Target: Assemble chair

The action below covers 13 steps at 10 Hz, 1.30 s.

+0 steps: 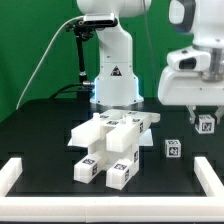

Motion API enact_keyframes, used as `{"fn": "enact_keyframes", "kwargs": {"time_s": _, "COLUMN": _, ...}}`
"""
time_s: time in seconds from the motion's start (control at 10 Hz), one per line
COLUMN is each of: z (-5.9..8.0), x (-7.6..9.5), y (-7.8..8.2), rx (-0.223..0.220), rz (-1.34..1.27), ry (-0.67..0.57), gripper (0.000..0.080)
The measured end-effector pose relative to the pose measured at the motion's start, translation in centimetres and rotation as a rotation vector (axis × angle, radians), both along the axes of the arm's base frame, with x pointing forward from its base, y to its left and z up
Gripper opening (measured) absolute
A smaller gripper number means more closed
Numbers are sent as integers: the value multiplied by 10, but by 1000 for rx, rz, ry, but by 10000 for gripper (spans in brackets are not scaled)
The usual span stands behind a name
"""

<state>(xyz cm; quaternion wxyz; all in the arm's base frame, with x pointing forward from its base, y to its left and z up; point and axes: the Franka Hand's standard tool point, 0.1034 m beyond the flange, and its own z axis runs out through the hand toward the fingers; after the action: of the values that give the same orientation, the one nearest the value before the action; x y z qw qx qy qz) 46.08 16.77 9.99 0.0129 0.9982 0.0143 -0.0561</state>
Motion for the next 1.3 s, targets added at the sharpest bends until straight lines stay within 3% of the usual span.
{"fn": "enact_keyframes", "kwargs": {"time_s": 0.1, "z": 17, "x": 4, "y": -2, "rx": 10, "rz": -12, "ry": -5, "gripper": 284}}
{"fn": "enact_keyframes", "kwargs": {"time_s": 0.3, "z": 8, "x": 2, "y": -3, "rx": 5, "rz": -9, "ry": -6, "gripper": 284}}
{"fn": "enact_keyframes", "kwargs": {"time_s": 0.6, "z": 8, "x": 3, "y": -4, "rx": 5, "rz": -11, "ry": -7, "gripper": 284}}
{"fn": "enact_keyframes", "kwargs": {"time_s": 0.7, "z": 21, "x": 7, "y": -18, "rx": 11, "rz": 48, "ry": 31, "gripper": 284}}
{"fn": "enact_keyframes", "kwargs": {"time_s": 0.9, "z": 60, "x": 37, "y": -56, "rx": 35, "rz": 100, "ry": 45, "gripper": 284}}
{"fn": "enact_keyframes", "kwargs": {"time_s": 1.1, "z": 65, "x": 48, "y": -78, "rx": 33, "rz": 84, "ry": 7, "gripper": 284}}
{"fn": "enact_keyframes", "kwargs": {"time_s": 1.3, "z": 64, "x": 48, "y": -77, "rx": 33, "rz": 84, "ry": 9, "gripper": 284}}
